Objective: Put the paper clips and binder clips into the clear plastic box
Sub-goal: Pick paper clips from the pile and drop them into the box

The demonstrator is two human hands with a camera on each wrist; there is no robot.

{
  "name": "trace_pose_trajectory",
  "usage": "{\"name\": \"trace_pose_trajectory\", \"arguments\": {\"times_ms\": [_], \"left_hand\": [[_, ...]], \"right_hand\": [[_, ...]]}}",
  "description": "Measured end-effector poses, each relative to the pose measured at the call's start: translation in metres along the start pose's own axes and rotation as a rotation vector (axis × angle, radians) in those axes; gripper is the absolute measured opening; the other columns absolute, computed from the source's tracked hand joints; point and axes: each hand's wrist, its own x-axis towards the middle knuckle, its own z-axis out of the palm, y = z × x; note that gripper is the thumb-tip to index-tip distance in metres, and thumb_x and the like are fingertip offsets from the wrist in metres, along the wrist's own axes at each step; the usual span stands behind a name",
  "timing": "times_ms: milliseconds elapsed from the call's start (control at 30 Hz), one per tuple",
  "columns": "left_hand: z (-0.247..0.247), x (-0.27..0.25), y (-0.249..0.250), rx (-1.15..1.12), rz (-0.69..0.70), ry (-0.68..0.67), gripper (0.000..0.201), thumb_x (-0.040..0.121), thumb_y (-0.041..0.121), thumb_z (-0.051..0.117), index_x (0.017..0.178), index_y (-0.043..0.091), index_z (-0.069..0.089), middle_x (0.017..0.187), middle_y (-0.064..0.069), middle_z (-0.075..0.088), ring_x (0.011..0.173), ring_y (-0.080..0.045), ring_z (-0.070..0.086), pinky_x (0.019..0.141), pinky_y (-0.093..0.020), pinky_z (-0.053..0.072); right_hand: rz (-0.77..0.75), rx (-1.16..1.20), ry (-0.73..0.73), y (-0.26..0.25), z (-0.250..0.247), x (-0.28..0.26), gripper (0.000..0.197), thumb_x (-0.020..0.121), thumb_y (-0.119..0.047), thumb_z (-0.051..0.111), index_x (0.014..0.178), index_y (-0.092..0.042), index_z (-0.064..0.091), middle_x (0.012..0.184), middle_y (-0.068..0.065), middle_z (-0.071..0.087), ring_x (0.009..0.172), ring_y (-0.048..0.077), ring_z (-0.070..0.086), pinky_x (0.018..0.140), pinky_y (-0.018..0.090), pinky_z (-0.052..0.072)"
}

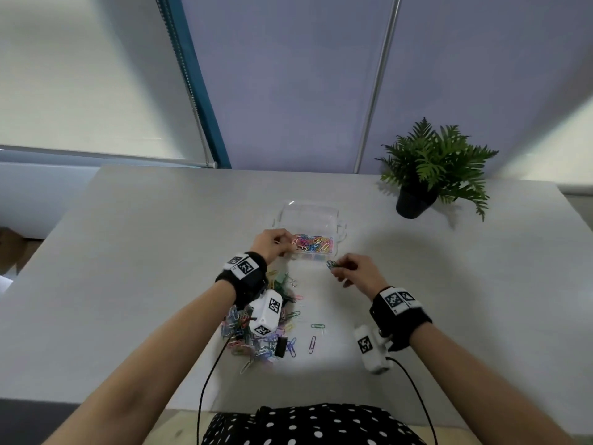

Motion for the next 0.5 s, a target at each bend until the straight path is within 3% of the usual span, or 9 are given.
{"name": "trace_pose_trajectory", "arguments": {"times_ms": [67,133,200,267,333,400,500], "left_hand": [[-0.003,0.022,0.006,0.013,-0.003,0.062,0.010,0.077,0.001,0.069,0.079,0.011,0.066,0.051,0.013,0.056,0.052,-0.003,0.055,0.074,-0.031,0.053],[-0.001,0.038,0.011,0.016,-0.024,0.114,0.011,0.080,0.000,0.065,0.091,0.000,0.068,0.065,0.000,0.063,0.050,-0.002,0.057,0.076,-0.032,0.055],[0.005,0.048,0.012,-0.011,-0.061,0.138,0.013,0.084,-0.002,0.059,0.094,-0.006,0.066,0.076,-0.012,0.066,0.042,0.003,0.057,0.064,-0.024,0.056],[0.011,0.053,0.010,0.014,-0.093,0.140,0.018,0.087,-0.005,0.053,0.100,-0.010,0.064,0.081,-0.012,0.067,0.042,0.004,0.058,0.055,-0.013,0.055],[0.014,0.054,0.005,0.104,-0.091,0.102,0.022,0.088,-0.007,0.051,0.104,-0.007,0.065,0.100,-0.018,0.069,0.070,-0.009,0.067,0.078,-0.023,0.057],[0.011,0.047,0.003,0.247,-0.059,0.034,0.026,0.087,-0.008,0.048,0.103,-0.001,0.069,0.110,-0.018,0.068,0.098,-0.023,0.064,0.098,-0.028,0.047],[0.002,0.035,0.002,0.313,0.002,0.011,0.033,0.087,-0.011,0.044,0.104,0.000,0.069,0.112,-0.016,0.068,0.109,-0.026,0.061,0.100,-0.021,0.040]], "right_hand": [[0.003,0.036,0.008,-0.003,-0.002,0.006,0.011,0.078,0.002,0.065,0.075,-0.008,0.060,0.063,0.006,0.059,0.050,0.009,0.056,0.046,0.016,0.047],[0.011,0.045,0.016,-0.006,-0.002,0.010,0.011,0.078,0.002,0.064,0.075,-0.007,0.059,0.063,0.007,0.059,0.048,0.007,0.056,0.046,0.016,0.047],[0.029,0.043,0.016,-0.007,-0.001,0.015,0.010,0.079,0.002,0.064,0.077,-0.006,0.058,0.063,0.007,0.059,0.047,0.006,0.056,0.046,0.016,0.048],[0.048,0.034,0.014,-0.007,-0.001,0.021,0.012,0.079,0.002,0.064,0.075,-0.007,0.058,0.063,0.007,0.059,0.049,0.010,0.056,0.045,0.016,0.048],[0.065,0.024,0.025,-0.009,-0.001,0.027,0.017,0.079,0.003,0.064,0.069,-0.010,0.056,0.062,0.008,0.058,0.051,0.014,0.054,0.044,0.016,0.048],[0.073,0.010,0.040,-0.014,-0.001,0.034,0.017,0.079,0.003,0.064,0.069,-0.008,0.055,0.061,0.008,0.057,0.048,0.012,0.054,0.042,0.014,0.047],[0.077,-0.023,0.071,-0.024,-0.001,0.049,0.020,0.077,0.003,0.067,0.066,-0.008,0.053,0.060,0.008,0.056,0.049,0.015,0.053,0.040,0.014,0.046]]}}
